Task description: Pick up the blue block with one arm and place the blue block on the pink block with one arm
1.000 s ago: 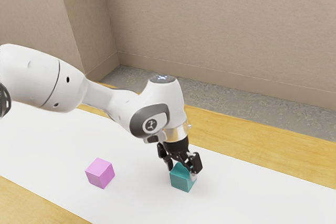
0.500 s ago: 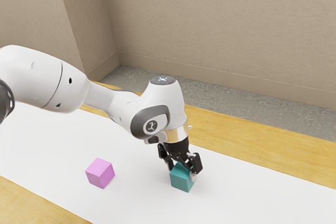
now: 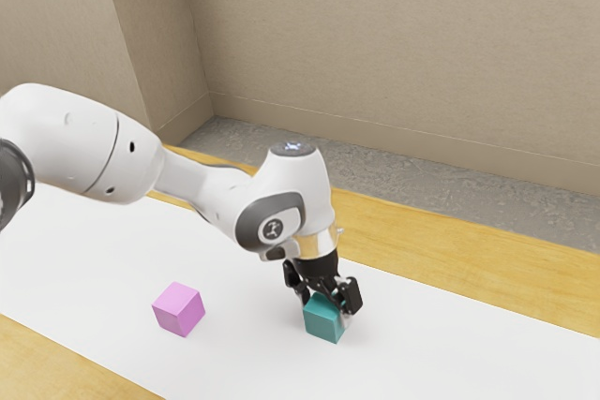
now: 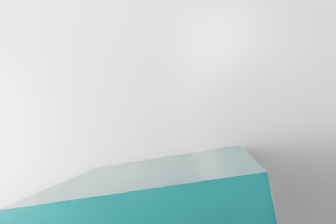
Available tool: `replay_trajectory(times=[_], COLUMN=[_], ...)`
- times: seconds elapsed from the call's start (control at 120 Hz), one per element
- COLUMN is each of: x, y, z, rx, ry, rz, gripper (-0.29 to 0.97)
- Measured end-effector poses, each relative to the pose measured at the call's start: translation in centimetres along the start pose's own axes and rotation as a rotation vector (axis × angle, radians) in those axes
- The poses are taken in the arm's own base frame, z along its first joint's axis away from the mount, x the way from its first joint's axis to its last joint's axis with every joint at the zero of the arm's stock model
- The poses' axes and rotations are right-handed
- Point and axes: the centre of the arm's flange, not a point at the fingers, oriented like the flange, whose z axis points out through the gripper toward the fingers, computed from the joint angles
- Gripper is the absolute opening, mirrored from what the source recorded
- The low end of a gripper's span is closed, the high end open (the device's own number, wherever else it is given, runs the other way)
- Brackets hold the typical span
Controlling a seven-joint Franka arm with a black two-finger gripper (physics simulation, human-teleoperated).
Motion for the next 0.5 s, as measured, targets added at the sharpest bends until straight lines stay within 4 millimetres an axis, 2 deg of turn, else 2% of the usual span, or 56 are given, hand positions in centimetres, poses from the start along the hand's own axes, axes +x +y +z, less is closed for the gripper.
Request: replay_trajectory(times=[0.15, 0.35, 0.5], x=[-0.05, -0.09, -0.1], y=[0.01, -0.02, -0.01], z=[0.12, -0.07, 0.0], rx=[0.003, 0.001, 0.002], ry=[-0.001, -0.006, -0.006], rz=[-0.001, 0.001, 0.0], gripper=[0.67, 0.51, 0.47])
